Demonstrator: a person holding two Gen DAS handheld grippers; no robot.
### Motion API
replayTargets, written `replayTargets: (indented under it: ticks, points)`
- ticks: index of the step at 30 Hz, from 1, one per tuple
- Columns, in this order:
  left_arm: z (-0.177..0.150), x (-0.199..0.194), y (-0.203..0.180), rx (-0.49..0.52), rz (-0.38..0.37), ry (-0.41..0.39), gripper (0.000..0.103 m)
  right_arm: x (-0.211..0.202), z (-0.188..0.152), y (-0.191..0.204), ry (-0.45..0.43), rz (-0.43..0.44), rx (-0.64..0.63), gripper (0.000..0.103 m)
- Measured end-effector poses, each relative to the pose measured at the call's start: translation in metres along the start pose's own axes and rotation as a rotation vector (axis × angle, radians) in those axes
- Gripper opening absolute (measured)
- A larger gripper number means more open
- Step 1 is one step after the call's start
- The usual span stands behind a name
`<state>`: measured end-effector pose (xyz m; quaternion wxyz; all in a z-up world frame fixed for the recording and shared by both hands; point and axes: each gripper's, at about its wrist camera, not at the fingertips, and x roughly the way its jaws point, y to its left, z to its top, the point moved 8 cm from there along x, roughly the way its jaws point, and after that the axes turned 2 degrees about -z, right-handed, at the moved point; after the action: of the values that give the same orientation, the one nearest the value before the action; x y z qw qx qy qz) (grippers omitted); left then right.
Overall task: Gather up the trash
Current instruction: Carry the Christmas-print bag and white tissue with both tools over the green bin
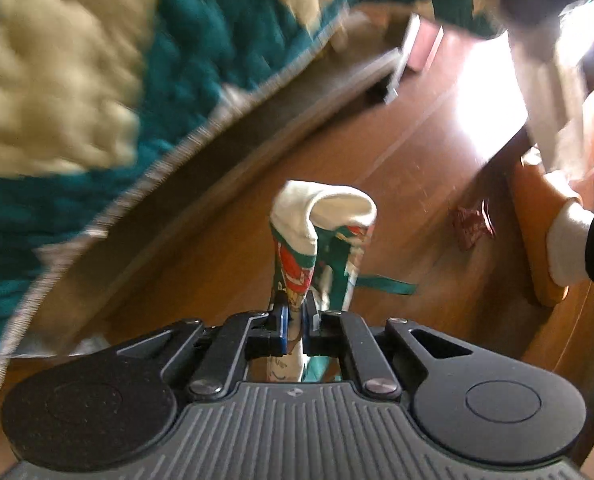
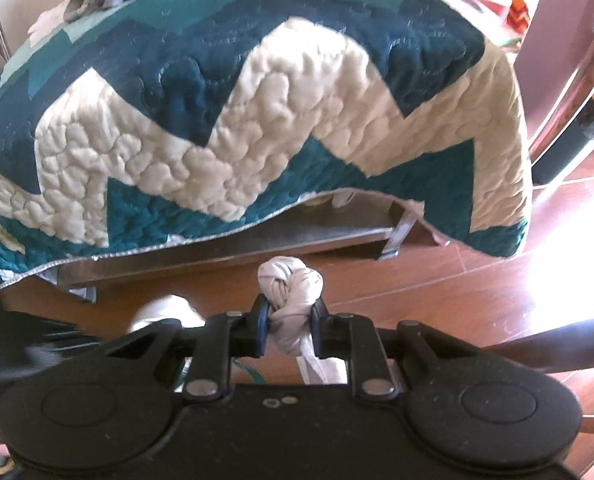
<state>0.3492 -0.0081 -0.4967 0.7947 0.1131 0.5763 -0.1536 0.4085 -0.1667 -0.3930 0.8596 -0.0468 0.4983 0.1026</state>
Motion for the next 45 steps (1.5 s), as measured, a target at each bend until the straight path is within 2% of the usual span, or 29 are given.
replayTargets:
  ticks: [4,8,11,18,21,25,35,40,45]
  points:
    - [0.010,-0.058,0.012,-0.022,0.080,-0.068,0.005,-0.018,0.001,0.010,-0.075,-0.012,-0.037,0.019]
    - [0.023,-0.121,0.019,-0.043,0.142,-0.154,0.005,-0.057,-0.002,0.035,-0.124,0.122,-0.079,0.019]
    - [0.033,-0.167,0.018,-0.049,0.173,-0.213,0.005,-0.088,-0.004,0.052,-0.184,0.183,-0.138,0.019]
    - [0.054,-0.276,-0.005,-0.021,0.204,-0.351,0.005,-0.177,0.003,0.063,-0.316,0.263,-0.165,0.019]
    - [0.073,-0.319,-0.022,-0.002,0.206,-0.421,0.005,-0.227,0.014,0.053,-0.394,0.243,-0.186,0.019]
    - [0.105,-0.376,-0.045,-0.029,0.182,-0.518,0.005,-0.296,0.032,0.026,-0.494,0.203,-0.191,0.019]
    - [0.208,-0.527,-0.115,0.011,0.166,-0.800,0.005,-0.472,0.080,-0.066,-0.762,-0.010,-0.202,0.019]
    - [0.262,-0.598,-0.167,0.072,0.150,-0.899,0.004,-0.521,0.102,-0.123,-0.815,-0.125,-0.147,0.019]
    - [0.309,-0.641,-0.225,0.126,0.113,-0.965,0.004,-0.542,0.115,-0.179,-0.805,-0.207,-0.075,0.019]
